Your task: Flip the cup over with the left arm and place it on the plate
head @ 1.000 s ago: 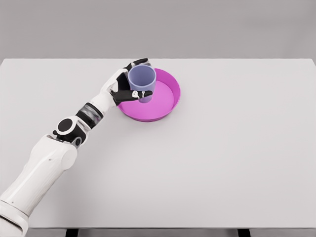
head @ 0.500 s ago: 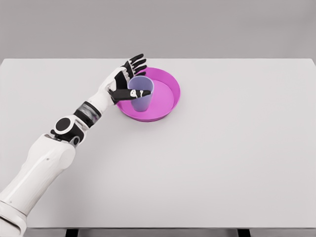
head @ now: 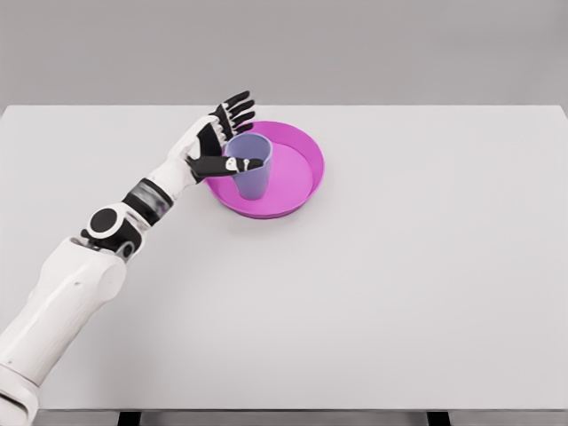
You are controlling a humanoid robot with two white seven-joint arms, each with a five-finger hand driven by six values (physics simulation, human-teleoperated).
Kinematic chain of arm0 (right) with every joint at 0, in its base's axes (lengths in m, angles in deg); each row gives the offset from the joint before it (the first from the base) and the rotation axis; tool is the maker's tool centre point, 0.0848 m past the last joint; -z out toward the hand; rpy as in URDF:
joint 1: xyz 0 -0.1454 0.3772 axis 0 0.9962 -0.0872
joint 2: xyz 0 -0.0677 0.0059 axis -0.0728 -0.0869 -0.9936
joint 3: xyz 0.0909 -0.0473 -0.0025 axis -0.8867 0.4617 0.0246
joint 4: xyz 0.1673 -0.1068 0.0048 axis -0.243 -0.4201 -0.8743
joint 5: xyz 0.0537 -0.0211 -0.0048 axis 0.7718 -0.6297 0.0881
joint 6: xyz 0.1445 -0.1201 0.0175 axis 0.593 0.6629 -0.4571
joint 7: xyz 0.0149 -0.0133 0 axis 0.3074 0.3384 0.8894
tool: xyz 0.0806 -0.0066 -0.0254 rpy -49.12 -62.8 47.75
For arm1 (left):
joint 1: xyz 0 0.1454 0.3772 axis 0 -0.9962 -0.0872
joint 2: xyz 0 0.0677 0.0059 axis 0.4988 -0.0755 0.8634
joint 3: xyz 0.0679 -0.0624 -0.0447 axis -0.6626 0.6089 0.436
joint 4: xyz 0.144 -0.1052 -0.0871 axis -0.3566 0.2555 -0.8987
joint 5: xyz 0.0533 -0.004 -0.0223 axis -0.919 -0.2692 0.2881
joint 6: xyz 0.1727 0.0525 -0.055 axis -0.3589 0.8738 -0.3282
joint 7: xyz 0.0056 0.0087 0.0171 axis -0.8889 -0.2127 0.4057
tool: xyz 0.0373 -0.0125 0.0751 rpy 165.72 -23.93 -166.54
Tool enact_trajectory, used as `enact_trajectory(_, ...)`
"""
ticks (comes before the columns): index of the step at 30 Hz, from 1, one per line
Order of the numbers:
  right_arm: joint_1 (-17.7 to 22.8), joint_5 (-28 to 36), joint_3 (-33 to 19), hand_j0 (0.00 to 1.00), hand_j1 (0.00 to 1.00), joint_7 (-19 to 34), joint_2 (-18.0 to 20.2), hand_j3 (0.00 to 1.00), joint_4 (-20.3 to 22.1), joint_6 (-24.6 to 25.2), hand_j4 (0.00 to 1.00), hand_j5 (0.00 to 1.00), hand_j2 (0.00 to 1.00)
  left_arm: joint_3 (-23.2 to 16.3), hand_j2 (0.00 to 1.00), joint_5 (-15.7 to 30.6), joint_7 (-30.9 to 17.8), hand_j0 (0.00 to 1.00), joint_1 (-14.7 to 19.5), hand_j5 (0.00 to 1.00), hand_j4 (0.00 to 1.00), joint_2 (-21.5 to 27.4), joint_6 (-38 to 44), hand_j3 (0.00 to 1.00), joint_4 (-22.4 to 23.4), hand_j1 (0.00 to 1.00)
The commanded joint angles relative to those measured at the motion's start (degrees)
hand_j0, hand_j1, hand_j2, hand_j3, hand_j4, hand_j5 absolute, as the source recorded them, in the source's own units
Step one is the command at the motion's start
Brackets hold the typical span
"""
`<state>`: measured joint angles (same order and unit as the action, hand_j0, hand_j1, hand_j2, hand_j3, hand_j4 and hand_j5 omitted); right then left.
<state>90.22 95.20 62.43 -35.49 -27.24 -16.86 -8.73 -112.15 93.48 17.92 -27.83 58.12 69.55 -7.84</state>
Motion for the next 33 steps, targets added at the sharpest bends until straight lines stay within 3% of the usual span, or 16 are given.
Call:
enact_trajectory(1,0.0,0.0,0.0,1.00,1.00,0.0,0.0,1.00,0.0,0.0,1.00,1.00,1.00,0.1,1.00,0.1,0.0,1.00,0.0,1.00,1.00,0.6,-0.3,1.00,-0.1,1.00)
enact_trajectory(14,0.0,0.0,0.0,1.00,1.00,0.0,0.0,1.00,0.0,0.0,1.00,1.00,1.00,0.2,1.00,0.2,0.0,1.00,0.4,1.00,1.00,2.7,-0.8,1.00,-2.7,1.00)
enact_trajectory(18,-0.1,0.0,0.0,1.00,1.00,0.0,0.0,1.00,0.0,0.0,1.00,1.00,1.00,1.9,1.00,0.2,0.0,1.00,0.3,1.00,1.00,4.2,-0.8,1.00,-4.4,1.00)
enact_trajectory(22,0.0,0.0,0.0,1.00,1.00,0.0,0.0,1.00,0.0,-0.1,1.00,1.00,1.00,3.7,1.00,-1.6,0.0,1.00,-0.1,1.00,1.00,11.5,-1.3,1.00,-10.8,1.00)
enact_trajectory(24,0.0,0.0,0.0,1.00,1.00,0.0,0.0,1.00,0.0,0.0,1.00,1.00,1.00,5.3,1.00,-7.6,0.0,1.00,-0.2,1.00,1.00,16.9,-1.3,1.00,-13.9,1.00)
enact_trajectory(26,-0.1,0.0,0.0,1.00,1.00,0.0,0.0,1.00,0.0,-0.1,1.00,1.00,1.00,5.8,1.00,-8.8,0.0,1.00,-0.9,1.00,1.00,21.1,-1.3,1.00,-16.1,1.00)
enact_trajectory(30,0.0,0.0,0.0,1.00,1.00,0.0,0.0,1.00,0.0,0.0,1.00,1.00,1.00,9.8,1.00,-8.7,0.0,1.00,-5.5,1.00,1.00,26.0,-1.2,1.00,-22.2,1.00)
enact_trajectory(33,0.0,0.0,0.0,1.00,1.00,0.0,0.0,1.00,0.0,0.0,1.00,1.00,1.00,10.2,1.00,-8.8,0.0,1.00,-8.5,1.00,1.00,29.7,-1.3,1.00,-24.5,1.00)
